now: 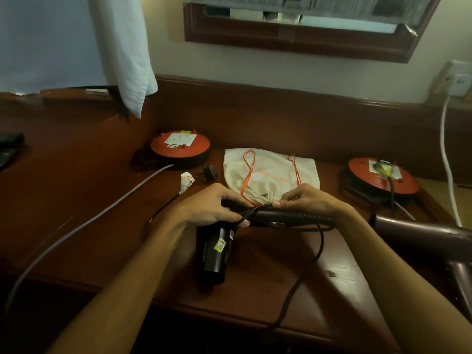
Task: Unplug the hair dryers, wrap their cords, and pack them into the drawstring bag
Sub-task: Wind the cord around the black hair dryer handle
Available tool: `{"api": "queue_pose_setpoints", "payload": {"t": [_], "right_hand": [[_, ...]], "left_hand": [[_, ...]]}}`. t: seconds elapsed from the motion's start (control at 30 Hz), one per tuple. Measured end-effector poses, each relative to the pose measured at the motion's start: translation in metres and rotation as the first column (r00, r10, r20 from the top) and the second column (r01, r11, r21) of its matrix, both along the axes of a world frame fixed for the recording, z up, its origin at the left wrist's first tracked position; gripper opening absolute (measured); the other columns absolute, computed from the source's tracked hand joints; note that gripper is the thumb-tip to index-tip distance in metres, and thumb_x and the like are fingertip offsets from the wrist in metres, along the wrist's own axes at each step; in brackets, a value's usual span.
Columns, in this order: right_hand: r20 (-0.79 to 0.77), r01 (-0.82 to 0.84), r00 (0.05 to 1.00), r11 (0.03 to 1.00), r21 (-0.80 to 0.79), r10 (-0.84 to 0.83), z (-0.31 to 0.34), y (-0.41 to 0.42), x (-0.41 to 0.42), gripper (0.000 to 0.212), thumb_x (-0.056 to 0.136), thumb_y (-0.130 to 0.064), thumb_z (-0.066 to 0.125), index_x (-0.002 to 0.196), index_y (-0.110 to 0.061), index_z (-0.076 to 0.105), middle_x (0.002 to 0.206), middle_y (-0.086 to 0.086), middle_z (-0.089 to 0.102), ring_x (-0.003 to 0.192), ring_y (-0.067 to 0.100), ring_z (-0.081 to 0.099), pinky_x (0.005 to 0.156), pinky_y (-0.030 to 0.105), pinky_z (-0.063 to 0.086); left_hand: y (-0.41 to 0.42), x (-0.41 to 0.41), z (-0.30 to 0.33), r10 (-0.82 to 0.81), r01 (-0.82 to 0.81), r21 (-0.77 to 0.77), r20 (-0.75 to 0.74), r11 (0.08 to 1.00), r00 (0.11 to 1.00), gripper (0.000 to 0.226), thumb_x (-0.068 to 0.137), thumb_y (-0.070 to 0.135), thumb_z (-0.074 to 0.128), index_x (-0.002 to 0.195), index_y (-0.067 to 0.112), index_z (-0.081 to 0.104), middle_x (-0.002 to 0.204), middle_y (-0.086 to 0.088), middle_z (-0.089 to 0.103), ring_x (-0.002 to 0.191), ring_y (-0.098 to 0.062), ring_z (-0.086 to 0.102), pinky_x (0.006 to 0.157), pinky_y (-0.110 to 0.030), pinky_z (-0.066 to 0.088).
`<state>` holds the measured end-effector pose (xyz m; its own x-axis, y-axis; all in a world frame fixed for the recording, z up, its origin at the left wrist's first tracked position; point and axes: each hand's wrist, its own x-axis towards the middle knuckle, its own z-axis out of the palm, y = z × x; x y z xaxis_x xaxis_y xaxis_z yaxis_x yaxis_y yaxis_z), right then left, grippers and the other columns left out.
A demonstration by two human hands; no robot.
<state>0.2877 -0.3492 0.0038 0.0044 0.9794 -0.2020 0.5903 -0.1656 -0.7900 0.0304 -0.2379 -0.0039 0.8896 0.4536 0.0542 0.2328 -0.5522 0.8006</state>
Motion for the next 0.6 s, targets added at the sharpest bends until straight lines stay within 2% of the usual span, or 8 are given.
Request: {"api": "queue_pose_setpoints", "payload": {"t": [0.07, 0.13, 0.2, 0.3, 0.4, 0.5, 0.57, 0.6], "right_hand": [[-0.155, -0.026, 0.988, 1.000, 0.008, 0.027, -0.010, 0.000, -0.001, 0.035, 0.087, -0.038, 0.067, 0.095, -0.007, 0.079, 0.082, 0.003, 0.074, 0.073, 0.011, 0.067, 0.062, 0.018, 0.050], [-0.392, 0.015, 0.920, 0.999, 0.043, 0.003, -0.024, -0.004, 0.000, 0.034, 0.089, -0.027, 0.067, 0.112, -0.003, 0.075, 0.104, 0.014, 0.075, 0.089, 0.021, 0.070, 0.072, 0.024, 0.057], [-0.520, 0.079, 0.854, 0.994, 0.074, -0.029, -0.033, -0.007, 0.002, 0.036, 0.090, -0.021, 0.065, 0.118, 0.001, 0.072, 0.111, 0.018, 0.073, 0.094, 0.025, 0.070, 0.073, 0.025, 0.058], [-0.532, 0.119, 0.846, 0.985, 0.128, -0.033, -0.040, -0.008, 0.000, 0.036, 0.092, -0.019, 0.064, 0.117, 0.006, 0.069, 0.110, 0.023, 0.071, 0.094, 0.028, 0.069, 0.073, 0.025, 0.057], [-0.488, 0.139, 0.871, 0.979, 0.149, -0.050, -0.042, -0.007, -0.005, 0.038, 0.087, -0.025, 0.069, 0.114, 0.003, 0.072, 0.110, 0.023, 0.072, 0.095, 0.027, 0.070, 0.077, 0.026, 0.056], [-0.437, 0.187, 0.896, 0.958, 0.217, -0.076, -0.047, -0.006, -0.011, 0.033, 0.088, -0.027, 0.070, 0.108, -0.001, 0.076, 0.102, 0.018, 0.075, 0.088, 0.024, 0.072, 0.071, 0.023, 0.056], [-0.418, 0.208, 0.905, 0.939, 0.273, -0.079, -0.051, -0.005, -0.015, 0.030, 0.090, -0.025, 0.068, 0.107, -0.001, 0.076, 0.099, 0.017, 0.076, 0.085, 0.024, 0.072, 0.068, 0.022, 0.056], [-0.412, 0.208, 0.908, 0.933, 0.294, -0.073, -0.052, -0.004, -0.016, 0.030, 0.091, -0.025, 0.068, 0.107, -0.001, 0.076, 0.098, 0.018, 0.076, 0.084, 0.025, 0.072, 0.067, 0.022, 0.055]], "left_hand": [[0.001, -0.002, 0.001, -0.003, 0.002, -0.076, -0.008, 0.997, 1.000, 0.036, 0.082, 0.015, 0.082, 0.117, 0.018, 0.076, 0.111, 0.006, 0.076, 0.109, -0.008, 0.068, 0.099, -0.025, 0.050], [0.001, -0.004, 0.002, 0.005, -0.009, -0.148, -0.023, 0.989, 1.000, 0.034, 0.085, 0.015, 0.079, 0.119, 0.017, 0.075, 0.112, 0.006, 0.076, 0.110, -0.008, 0.068, 0.103, -0.029, 0.049], [0.001, -0.005, 0.003, 0.003, -0.009, -0.179, -0.032, 0.984, 0.999, 0.034, 0.087, 0.015, 0.077, 0.120, 0.017, 0.074, 0.111, 0.007, 0.076, 0.110, -0.008, 0.068, 0.105, -0.033, 0.049], [0.001, -0.004, 0.007, -0.025, 0.014, -0.184, -0.056, 0.983, 0.998, 0.035, 0.091, 0.015, 0.073, 0.125, 0.023, 0.071, 0.119, 0.007, 0.072, 0.115, -0.004, 0.064, 0.105, -0.030, 0.047], [0.000, -0.004, 0.007, -0.055, 0.043, -0.175, -0.068, 0.984, 0.996, 0.038, 0.095, 0.019, 0.068, 0.129, 0.035, 0.066, 0.120, 0.006, 0.069, 0.117, -0.006, 0.062, 0.103, -0.031, 0.046], [-0.007, -0.003, 0.006, -0.071, 0.071, -0.148, 0.006, 0.986, 0.997, 0.031, 0.099, 0.023, 0.062, 0.128, 0.026, 0.069, 0.125, 0.010, 0.069, 0.124, -0.004, 0.058, 0.107, -0.029, 0.042], [-0.010, -0.002, 0.006, -0.057, 0.062, -0.136, 0.036, 0.989, 0.998, 0.032, 0.098, 0.036, 0.059, 0.125, 0.025, 0.071, 0.126, 0.016, 0.069, 0.127, 0.000, 0.055, 0.113, -0.032, 0.037], [-0.011, -0.001, 0.005, -0.043, 0.045, -0.103, 0.025, 0.994, 0.999, 0.036, 0.094, 0.048, 0.061, 0.123, 0.031, 0.071, 0.125, 0.019, 0.069, 0.128, -0.001, 0.055, 0.116, -0.041, 0.035]]}}
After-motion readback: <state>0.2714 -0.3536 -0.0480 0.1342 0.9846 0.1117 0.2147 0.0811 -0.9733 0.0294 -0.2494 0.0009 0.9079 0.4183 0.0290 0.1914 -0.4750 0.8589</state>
